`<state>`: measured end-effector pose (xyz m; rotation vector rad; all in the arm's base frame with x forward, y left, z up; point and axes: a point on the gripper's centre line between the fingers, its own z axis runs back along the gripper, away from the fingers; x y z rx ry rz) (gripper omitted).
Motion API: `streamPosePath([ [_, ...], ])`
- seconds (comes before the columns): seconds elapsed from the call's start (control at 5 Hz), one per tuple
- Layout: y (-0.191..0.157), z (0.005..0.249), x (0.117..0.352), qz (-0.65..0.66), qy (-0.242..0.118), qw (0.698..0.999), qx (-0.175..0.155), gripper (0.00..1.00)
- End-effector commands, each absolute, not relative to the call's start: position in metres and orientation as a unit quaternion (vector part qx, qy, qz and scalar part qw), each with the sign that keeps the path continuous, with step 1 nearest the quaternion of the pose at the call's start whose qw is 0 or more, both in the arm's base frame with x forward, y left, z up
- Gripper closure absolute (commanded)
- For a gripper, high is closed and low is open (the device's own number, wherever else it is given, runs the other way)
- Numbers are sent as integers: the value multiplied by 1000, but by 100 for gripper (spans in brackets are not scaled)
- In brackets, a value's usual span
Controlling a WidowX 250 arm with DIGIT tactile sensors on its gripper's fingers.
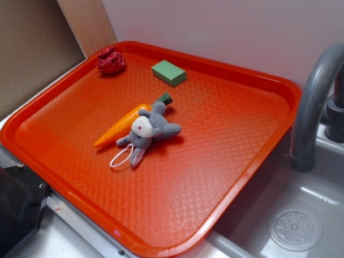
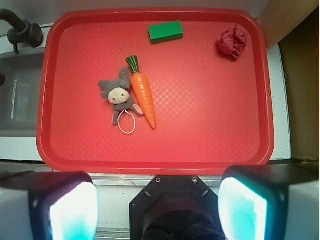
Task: Grab the red paper.
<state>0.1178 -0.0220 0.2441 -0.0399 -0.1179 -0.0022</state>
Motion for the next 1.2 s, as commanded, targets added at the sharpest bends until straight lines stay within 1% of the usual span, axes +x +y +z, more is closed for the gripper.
streamPosePath([
  [0.0,-22,244,118,-1,-59,998,-20,0],
  [0.2,2,220,155,126,-60,989,-52,0],
  [0.4,26,190,186,248,-72,965,-48,0],
  [0.6,53,163,211,365,-96,925,-49,0],
  [0.8,90,125,246,467,-126,875,-30,0],
  [1.0,112,108,268,503,-148,852,-15,0],
])
